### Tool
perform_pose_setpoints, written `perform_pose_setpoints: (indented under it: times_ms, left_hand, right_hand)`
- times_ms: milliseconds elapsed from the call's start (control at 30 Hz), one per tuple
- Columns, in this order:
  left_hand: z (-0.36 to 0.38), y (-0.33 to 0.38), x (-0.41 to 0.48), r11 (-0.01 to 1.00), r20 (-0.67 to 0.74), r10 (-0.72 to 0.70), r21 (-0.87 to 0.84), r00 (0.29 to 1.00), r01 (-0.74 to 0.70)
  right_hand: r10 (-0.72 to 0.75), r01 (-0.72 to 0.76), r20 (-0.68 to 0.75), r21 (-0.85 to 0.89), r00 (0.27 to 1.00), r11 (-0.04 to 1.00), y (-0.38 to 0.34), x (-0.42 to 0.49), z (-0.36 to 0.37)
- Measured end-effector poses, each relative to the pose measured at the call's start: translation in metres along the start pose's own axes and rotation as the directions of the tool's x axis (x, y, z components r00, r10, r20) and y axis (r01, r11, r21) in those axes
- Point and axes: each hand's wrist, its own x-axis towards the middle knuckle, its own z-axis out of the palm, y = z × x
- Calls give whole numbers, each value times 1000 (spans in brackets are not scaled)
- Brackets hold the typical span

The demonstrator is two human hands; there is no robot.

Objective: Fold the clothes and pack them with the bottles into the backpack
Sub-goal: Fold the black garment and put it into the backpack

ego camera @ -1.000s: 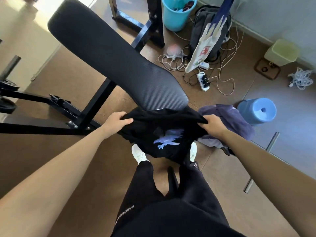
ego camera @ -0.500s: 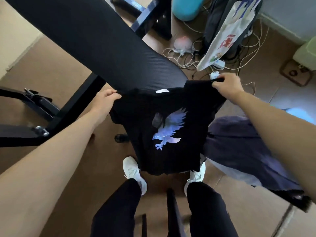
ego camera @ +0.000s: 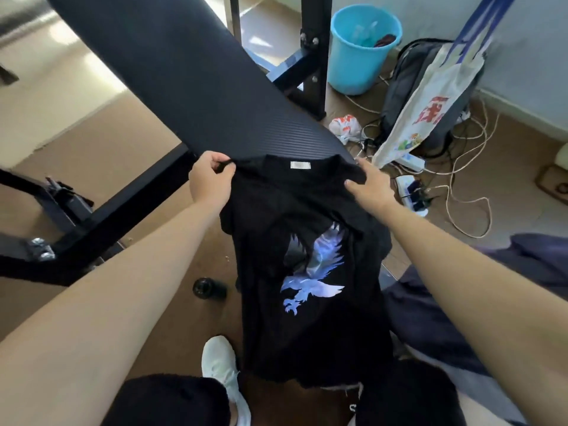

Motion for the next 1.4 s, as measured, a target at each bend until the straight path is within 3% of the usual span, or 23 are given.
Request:
perform_pose_setpoints:
  times_ms: [133,333,600,700,800,900,967,1167,1300,1400]
  left_hand:
    - [-9,5,-15,1000,4,-7,5,1000,7]
    - [-20,8,-46,997,9,-26,-71,1000,27]
    - [-4,-20,-34,988,44,19,-152,999,-13]
    - [-11,-31,-25,976,73,73,-210,995,-57]
    - [-17,-64,-20,957,178,1,-285,984,51]
    - [-15,-113,-20,977,398,-74,-155,914,146]
    - [-11,-136,-15,985,459,-102,-80,883,155]
    - [2,-163,-3,983,467,-101,-86,878,159]
    - [-18,-168,-11,941,288,-158,-245,945,232]
    - [-47,-169,-6,946,180,-149,-262,972,193]
  right_hand:
    - [-177,186,125,-64,976,980,12,-71,38]
    - [-295,324,246,-86,923,942,26,-134,61]
    - [-503,575,294,-266,813,774,-55,-89,108]
    - [-492,551,249,-363,835,751,-81,-59,117]
    - [-457,509,223,-400,861,762,-92,-34,125]
    - [-468,507,202,-429,860,748,-92,-24,128]
    - [-461,500,199,-426,865,754,-95,-22,128]
    - [-391,449,221,-465,893,763,-114,-18,126]
    - [-349,429,252,-471,903,771,-126,-15,126]
    - [-326,411,254,-478,911,776,-132,-14,125]
